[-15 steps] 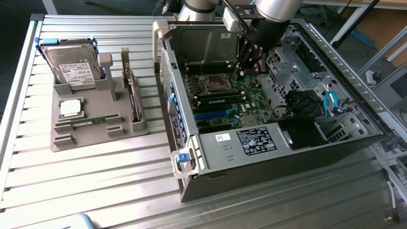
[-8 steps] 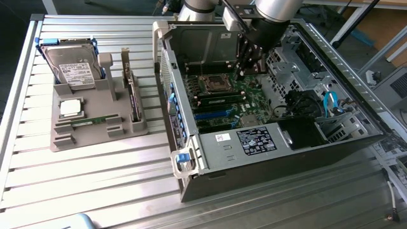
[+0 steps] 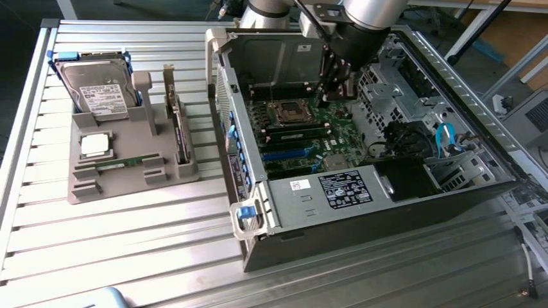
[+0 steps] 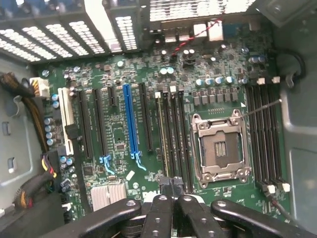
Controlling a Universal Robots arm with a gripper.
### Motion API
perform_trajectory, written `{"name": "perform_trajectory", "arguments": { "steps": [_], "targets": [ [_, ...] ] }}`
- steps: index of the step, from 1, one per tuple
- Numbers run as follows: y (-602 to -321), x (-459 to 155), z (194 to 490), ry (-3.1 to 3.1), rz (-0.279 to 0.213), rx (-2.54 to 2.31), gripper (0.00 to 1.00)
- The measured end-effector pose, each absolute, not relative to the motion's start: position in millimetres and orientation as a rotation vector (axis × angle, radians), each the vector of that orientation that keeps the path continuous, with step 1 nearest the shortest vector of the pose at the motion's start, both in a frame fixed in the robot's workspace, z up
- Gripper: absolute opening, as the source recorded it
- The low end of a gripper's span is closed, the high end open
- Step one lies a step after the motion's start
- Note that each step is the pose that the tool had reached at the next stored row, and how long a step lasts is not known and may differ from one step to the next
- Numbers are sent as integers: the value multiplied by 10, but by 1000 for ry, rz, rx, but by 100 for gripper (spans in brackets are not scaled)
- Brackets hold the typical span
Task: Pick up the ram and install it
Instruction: 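Press down the ram until it locks into place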
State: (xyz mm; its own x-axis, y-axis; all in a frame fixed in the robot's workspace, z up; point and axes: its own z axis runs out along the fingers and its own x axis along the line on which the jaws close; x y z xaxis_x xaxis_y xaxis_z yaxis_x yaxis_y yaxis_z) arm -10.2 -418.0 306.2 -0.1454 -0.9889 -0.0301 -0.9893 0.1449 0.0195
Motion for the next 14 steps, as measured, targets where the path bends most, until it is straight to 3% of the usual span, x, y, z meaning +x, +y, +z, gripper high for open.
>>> {"name": "perform_trajectory", "arguments": {
  "steps": [14],
  "targets": [
    [-4180,-102,3061,2590,52,-1752,11]
  ]
}}
